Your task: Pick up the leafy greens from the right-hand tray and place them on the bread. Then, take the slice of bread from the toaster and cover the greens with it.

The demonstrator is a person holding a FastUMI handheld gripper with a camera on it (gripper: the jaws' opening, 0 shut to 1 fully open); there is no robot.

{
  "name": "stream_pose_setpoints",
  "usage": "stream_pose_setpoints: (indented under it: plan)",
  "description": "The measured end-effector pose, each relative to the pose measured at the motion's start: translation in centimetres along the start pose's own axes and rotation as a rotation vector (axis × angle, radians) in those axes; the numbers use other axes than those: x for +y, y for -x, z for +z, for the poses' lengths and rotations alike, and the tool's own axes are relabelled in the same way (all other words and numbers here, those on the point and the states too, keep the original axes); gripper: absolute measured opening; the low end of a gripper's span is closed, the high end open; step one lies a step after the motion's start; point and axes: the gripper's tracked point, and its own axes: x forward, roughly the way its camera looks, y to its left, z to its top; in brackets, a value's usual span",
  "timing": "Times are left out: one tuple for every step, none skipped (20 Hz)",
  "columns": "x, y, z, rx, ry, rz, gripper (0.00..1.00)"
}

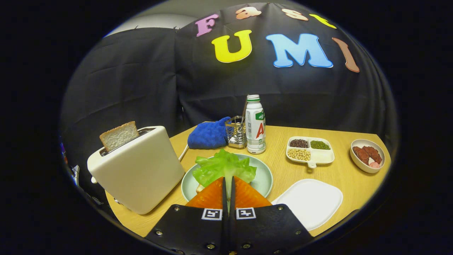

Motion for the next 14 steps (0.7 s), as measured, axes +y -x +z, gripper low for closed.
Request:
stream_pose_setpoints:
  plan:
    - [0.2, -0.5, -0.2, 0.006, -0.016, 0.005, 0.00]
    - [0.2, -0.8, -0.2, 0.010, -0.023, 0.004, 0.00]
    - [0.3, -1.2, -0.2, 0.010, -0.016, -0.001, 0.00]
    - [0.3, -1.5, -0.2, 0.006, -0.002, -0.008, 0.01]
    - [0.2, -1.8, -0.2, 0.002, 0.016, -0.015, 0.00]
    - [0.1, -2.1, -0.3, 0.002, 0.030, -0.026, 0.00]
    - [0.2, -2.4, -0.6, 0.005, 0.036, -0.026, 0.00]
    - [0.5, -2.7, -0.8, 0.013, 0.035, -0.019, 0.01]
    - [0.6, -2.9, -1.3, 0.021, 0.033, -0.015, 0.01]
    - [0.8, -3.1, -1.6, 0.032, 0.037, -0.011, 0.01]
    - [0.8, -3.3, -2.0, 0.044, 0.042, -0.010, 0.01]
    - [0.8, -3.3, -2.4, 0.058, 0.047, -0.015, 0.04]
    - [1.0, -3.3, -2.5, 0.059, 0.052, -0.005, 0.04]
    - [0.9, -3.4, -2.4, 0.052, 0.055, -0.017, 0.07]
